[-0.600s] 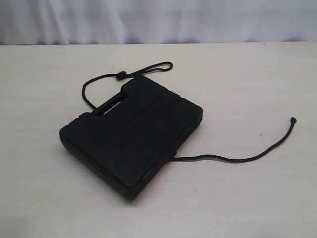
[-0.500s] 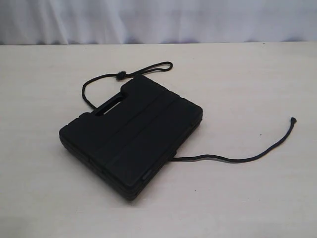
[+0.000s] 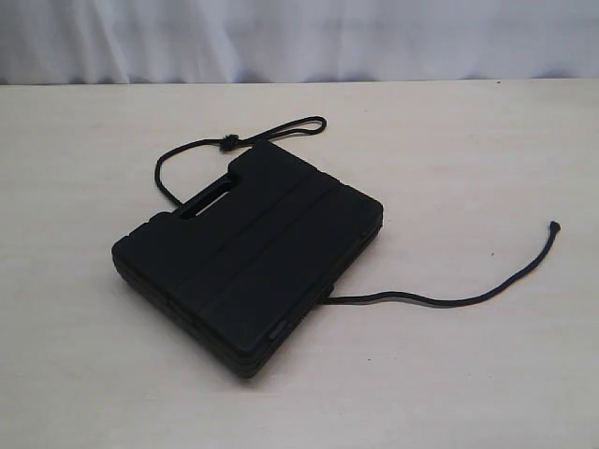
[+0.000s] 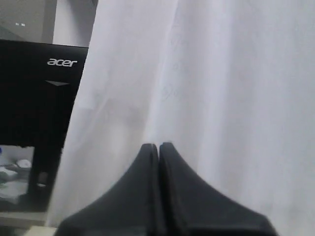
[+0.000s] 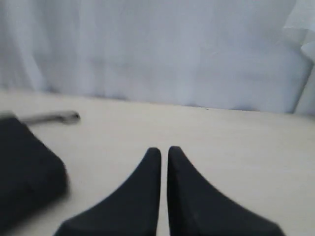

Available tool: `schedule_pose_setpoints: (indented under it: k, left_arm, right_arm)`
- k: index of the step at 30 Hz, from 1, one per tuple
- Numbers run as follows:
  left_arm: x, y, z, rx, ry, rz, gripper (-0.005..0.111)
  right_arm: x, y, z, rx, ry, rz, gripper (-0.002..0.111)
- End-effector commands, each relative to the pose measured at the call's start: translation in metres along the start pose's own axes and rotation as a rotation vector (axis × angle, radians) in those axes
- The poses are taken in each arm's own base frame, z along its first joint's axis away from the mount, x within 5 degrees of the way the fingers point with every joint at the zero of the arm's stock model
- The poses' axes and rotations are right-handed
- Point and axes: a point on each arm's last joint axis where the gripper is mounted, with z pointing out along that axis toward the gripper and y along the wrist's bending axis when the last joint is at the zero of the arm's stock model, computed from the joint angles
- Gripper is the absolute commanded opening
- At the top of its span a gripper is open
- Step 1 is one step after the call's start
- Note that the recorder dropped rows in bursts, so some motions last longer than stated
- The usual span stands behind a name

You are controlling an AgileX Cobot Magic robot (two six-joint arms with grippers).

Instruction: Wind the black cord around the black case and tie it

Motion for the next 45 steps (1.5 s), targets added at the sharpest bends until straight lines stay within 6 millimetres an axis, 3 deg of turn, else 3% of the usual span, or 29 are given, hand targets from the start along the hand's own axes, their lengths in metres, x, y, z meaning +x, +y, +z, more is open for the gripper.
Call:
schedule_pose_setpoints:
  k: [1,9,17,20,22,23,24,25,26,27,28,29,32,35,37,38,42,45]
  left_arm:
    - [-0.003,0.000,0.000,0.001,-0.037,-0.255,0.000]
    - [-0.003,0.000,0.000,0.002,-0.039,-0.301,0.000]
    - [0.000,-0.001,0.004,-0.017,0.056,-0.438,0.000]
    - [-0.014,-0.006,0.020,-0.032,0.160,-0.378,0.000]
    - [-0.025,-0.011,0.050,-0.056,0.320,-0.247,0.000]
    - [-0.029,-0.014,0.078,-0.074,0.470,-0.141,0.000]
    - [-0.033,-0.016,0.092,-0.077,0.527,-0.105,0.000]
    - [-0.026,-0.023,0.125,-0.071,0.724,-0.020,0.000]
    - [-0.020,-0.028,0.138,-0.056,0.811,0.016,0.000]
    - [-0.004,-0.043,0.168,0.020,1.031,0.118,0.000]
    - [0.010,-0.050,0.178,0.074,1.150,0.164,0.000]
    - [0.028,-0.069,0.203,0.191,1.318,0.202,0.000]
    - [0.066,-0.093,0.253,0.321,1.470,0.197,0.000]
    - [0.096,-0.097,0.277,0.321,1.539,0.210,0.006]
    - [0.127,-0.098,0.293,0.319,1.622,0.208,0.021]
    - [0.133,-0.100,0.298,0.320,1.633,0.205,0.026]
    - [0.166,-0.102,0.306,0.324,1.714,0.156,0.044]
    - [0.191,-0.105,0.309,0.371,1.745,0.123,0.047]
  right_arm:
    - [-0.014,-0.001,-0.001,-0.040,-0.158,0.630,0.004]
    - [-0.024,-0.010,-0.004,-0.010,-0.305,0.870,0.004]
    - [-0.029,-0.016,-0.007,0.018,-0.391,0.872,0.004]
    - [-0.040,-0.015,-0.010,0.004,-0.423,0.783,0.004]
    - [-0.054,-0.012,-0.011,-0.011,-0.419,0.666,0.004]
    - [-0.060,-0.011,-0.008,-0.012,-0.389,0.637,0.004]
    - [-0.062,-0.010,-0.005,-0.011,-0.365,0.637,0.004]
    - [-0.062,-0.009,0.001,-0.007,-0.311,0.637,0.004]
    - [-0.061,-0.009,0.003,-0.004,-0.288,0.637,0.004]
    - [-0.056,-0.007,0.009,-0.001,-0.218,0.637,0.004]
    - [-0.054,-0.007,0.011,-0.001,-0.187,0.637,0.004]
    - [-0.049,-0.004,0.015,-0.003,-0.118,0.637,0.004]
    - [-0.043,-0.002,0.017,-0.009,-0.048,0.644,0.004]
    - [-0.043,-0.002,0.017,-0.010,-0.043,0.644,0.004]
    - [-0.043,-0.002,0.017,-0.010,-0.043,0.644,0.004]
    - [-0.043,-0.002,0.017,-0.010,-0.043,0.644,0.004]
    - [-0.042,-0.001,0.017,-0.012,-0.030,0.644,0.004]
    - [-0.041,-0.001,0.017,-0.014,-0.023,0.644,0.004]
